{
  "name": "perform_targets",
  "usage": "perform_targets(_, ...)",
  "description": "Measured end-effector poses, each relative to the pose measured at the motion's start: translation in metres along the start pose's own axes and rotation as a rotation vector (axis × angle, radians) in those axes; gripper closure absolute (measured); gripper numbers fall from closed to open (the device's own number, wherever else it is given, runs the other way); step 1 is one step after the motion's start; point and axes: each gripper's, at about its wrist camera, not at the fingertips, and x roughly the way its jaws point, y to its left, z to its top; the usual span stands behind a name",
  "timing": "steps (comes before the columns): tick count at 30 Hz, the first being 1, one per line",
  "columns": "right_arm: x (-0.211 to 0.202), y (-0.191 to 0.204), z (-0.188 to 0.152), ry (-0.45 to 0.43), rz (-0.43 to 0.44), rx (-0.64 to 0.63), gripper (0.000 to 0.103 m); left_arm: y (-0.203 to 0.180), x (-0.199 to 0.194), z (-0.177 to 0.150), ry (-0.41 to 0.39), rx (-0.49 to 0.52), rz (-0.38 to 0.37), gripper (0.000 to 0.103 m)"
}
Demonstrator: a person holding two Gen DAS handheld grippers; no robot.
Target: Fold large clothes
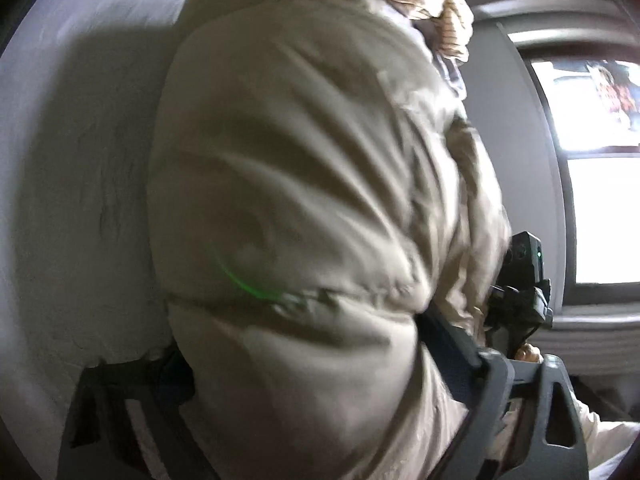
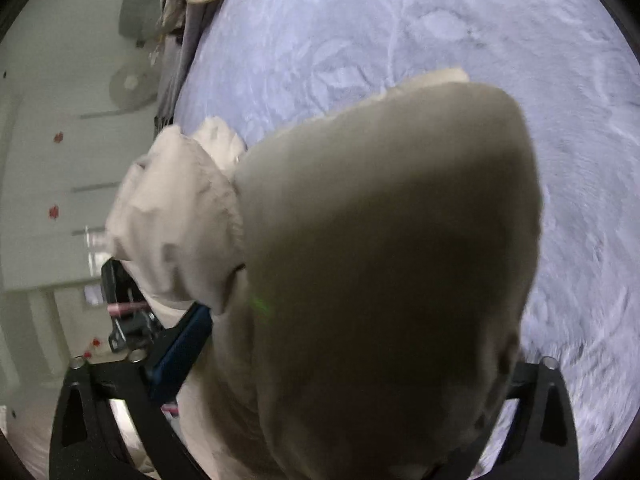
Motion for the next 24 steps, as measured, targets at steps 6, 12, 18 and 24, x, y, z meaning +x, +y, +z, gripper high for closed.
perform_targets(6, -0.018, 0.044, -0.015, -0.097, -0.006, -0.019, 0.055, -0.017, -0.035, 0.013, 0.009, 0.079, -0.037, 0.032)
perform_targets(12, -0.018, 0.102, 0.014, -0.149, 0.039, -0.087, 0.057, -0.023, -0.091, 0.062, -0.102, 0.137, -0.04, 0.032)
perform_targets(18, 0.02, 0.146, 0.091, -0.165, 0.056, -0.139, 0.057, -0.003, -0.113, 0.142, -0.196, 0.148, 0.041, 0.032)
perform_targets(24, 0.065, 0.157, 0.17, -0.18, 0.022, -0.156, 0.057, 0.038, -0.098, 0.217, -0.224, 0.118, 0.156, 0.029)
